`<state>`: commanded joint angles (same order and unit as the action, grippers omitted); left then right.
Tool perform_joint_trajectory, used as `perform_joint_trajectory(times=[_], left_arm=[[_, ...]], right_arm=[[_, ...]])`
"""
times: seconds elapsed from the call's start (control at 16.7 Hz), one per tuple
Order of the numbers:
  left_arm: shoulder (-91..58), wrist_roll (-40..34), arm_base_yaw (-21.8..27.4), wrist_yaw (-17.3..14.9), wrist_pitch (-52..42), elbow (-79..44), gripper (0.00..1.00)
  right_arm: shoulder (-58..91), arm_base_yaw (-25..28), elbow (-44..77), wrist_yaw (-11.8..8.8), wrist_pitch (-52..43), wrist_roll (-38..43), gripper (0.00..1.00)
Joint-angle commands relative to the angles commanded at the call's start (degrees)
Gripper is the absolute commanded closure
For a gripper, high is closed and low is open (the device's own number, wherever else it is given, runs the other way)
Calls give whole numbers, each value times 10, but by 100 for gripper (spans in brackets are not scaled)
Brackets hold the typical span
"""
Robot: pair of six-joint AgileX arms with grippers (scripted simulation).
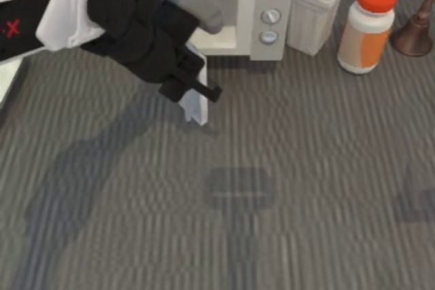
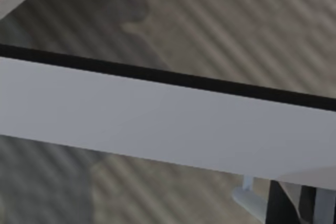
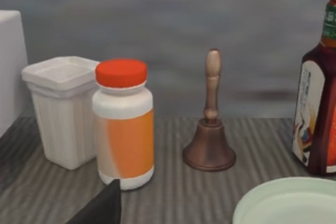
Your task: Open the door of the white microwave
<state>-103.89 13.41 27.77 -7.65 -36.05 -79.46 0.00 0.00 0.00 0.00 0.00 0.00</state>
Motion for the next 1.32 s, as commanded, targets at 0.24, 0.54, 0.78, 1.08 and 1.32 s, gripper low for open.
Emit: perform_joint_trajectory(times=[0.24, 0.54, 0.78, 1.08, 1.32], left_arm=[[0, 0, 0, 0, 0, 0, 100], [0, 0, 0, 0, 0, 0, 100], [0, 0, 0, 0, 0, 0, 100], [-1, 0, 2, -4, 0, 2, 100], [13, 49, -18, -28, -6, 14, 100]], right_arm=[[0, 0, 0, 0, 0, 0, 0], [0, 0, 0, 0, 0, 0, 0], [0, 0, 0, 0, 0, 0, 0], [0, 0, 0, 0, 0, 0, 0], [0, 0, 0, 0, 0, 0, 0]])
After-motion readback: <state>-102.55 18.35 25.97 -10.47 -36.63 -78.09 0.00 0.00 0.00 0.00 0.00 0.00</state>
